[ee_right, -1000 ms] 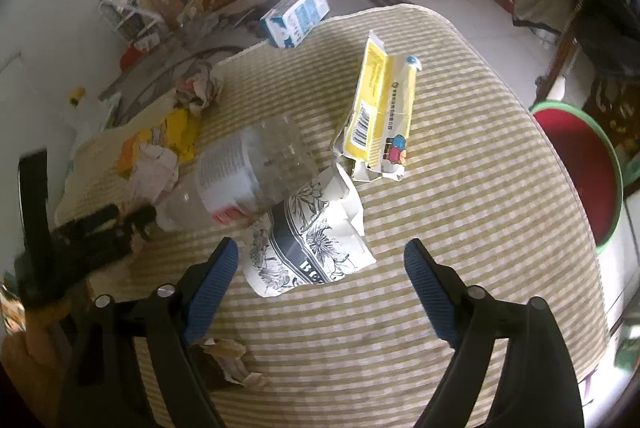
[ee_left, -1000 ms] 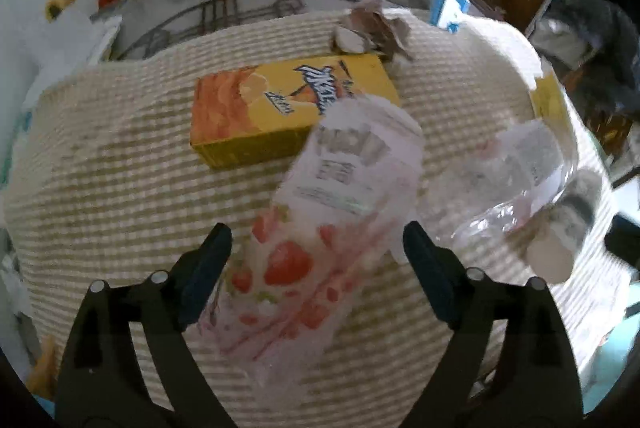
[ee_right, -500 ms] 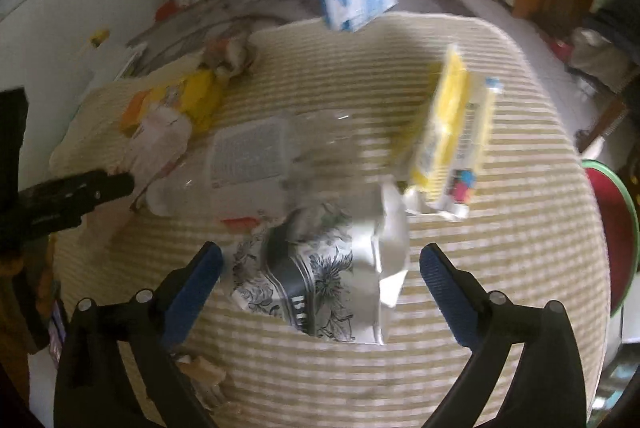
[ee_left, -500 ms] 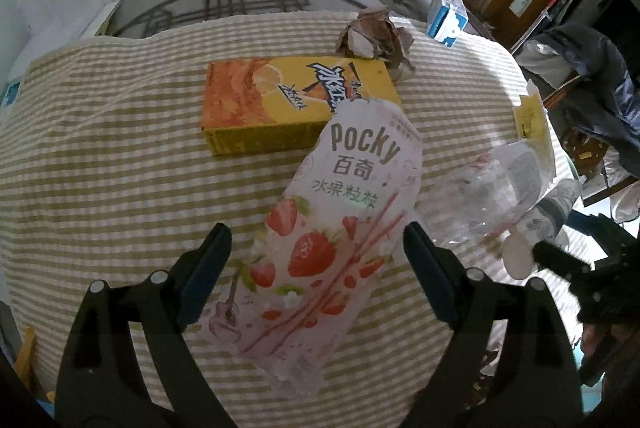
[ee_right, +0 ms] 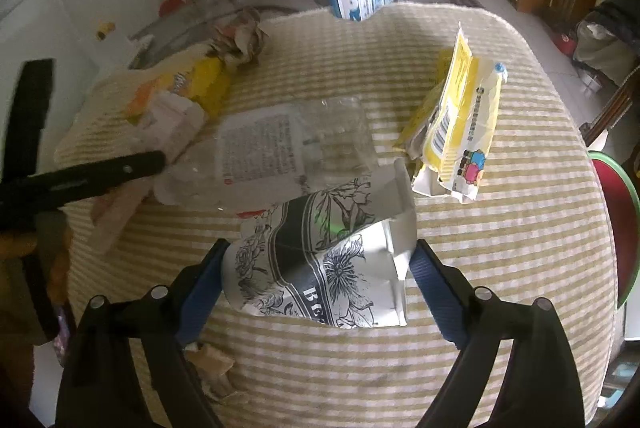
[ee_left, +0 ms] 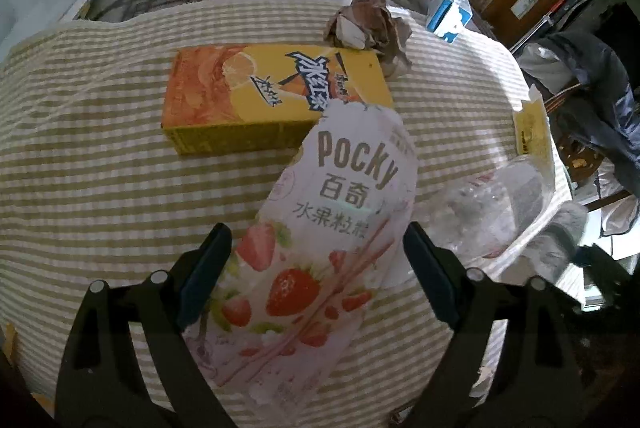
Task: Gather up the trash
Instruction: 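Grasp black-and-white printed paper bag with right tool while left tool holds Pocky wrapper, then carry the Pocky wrapper and printed paper bag to the red bin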
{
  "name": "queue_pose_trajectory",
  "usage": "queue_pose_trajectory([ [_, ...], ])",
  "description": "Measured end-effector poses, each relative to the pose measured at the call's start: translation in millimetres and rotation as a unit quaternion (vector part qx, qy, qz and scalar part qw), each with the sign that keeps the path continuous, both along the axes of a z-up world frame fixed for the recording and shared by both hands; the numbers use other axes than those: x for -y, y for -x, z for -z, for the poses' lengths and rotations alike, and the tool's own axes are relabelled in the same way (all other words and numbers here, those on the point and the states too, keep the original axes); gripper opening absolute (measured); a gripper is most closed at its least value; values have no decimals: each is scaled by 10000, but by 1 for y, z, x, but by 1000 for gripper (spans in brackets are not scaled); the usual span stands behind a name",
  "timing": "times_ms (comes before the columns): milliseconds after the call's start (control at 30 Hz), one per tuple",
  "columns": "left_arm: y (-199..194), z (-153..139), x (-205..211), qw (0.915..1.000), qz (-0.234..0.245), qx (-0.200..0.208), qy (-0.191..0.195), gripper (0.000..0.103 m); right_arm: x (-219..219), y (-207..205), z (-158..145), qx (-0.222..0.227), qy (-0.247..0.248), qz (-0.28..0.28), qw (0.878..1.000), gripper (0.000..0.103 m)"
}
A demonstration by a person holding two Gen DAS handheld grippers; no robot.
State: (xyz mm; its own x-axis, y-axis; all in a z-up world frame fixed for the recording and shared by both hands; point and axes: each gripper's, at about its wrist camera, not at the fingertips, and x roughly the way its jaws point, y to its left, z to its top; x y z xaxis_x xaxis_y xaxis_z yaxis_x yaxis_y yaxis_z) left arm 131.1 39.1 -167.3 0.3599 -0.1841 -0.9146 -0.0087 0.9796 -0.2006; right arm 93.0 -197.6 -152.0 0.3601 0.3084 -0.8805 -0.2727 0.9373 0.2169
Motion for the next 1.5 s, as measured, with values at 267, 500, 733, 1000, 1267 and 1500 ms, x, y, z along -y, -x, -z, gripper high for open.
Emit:
queue_pose_trajectory([
  [267,6,0,-3,9999,-126,110,-5,76,14,18,-25,130,-379,237,9989,87],
  [500,18,-10,-2,9996,-157,225,-37,68,18,24,-43,443,-393,283,9978,87],
  [733,43,-53,-13,9947,-590,831,109,68,18,26,-58,731,-318,327,9963,87],
  [1000,65,-98,2,9867,-656,1458,278,68,15,33,-78,1221,-126,308,9920,87],
  [1267,70,-117,38,9834,-401,1744,286,68,32,39,-83,1310,-126,452,9903,87],
  [1500,73,-121,57,9829,-271,1808,236,68,54,40,-85,1350,-180,629,9887,87],
])
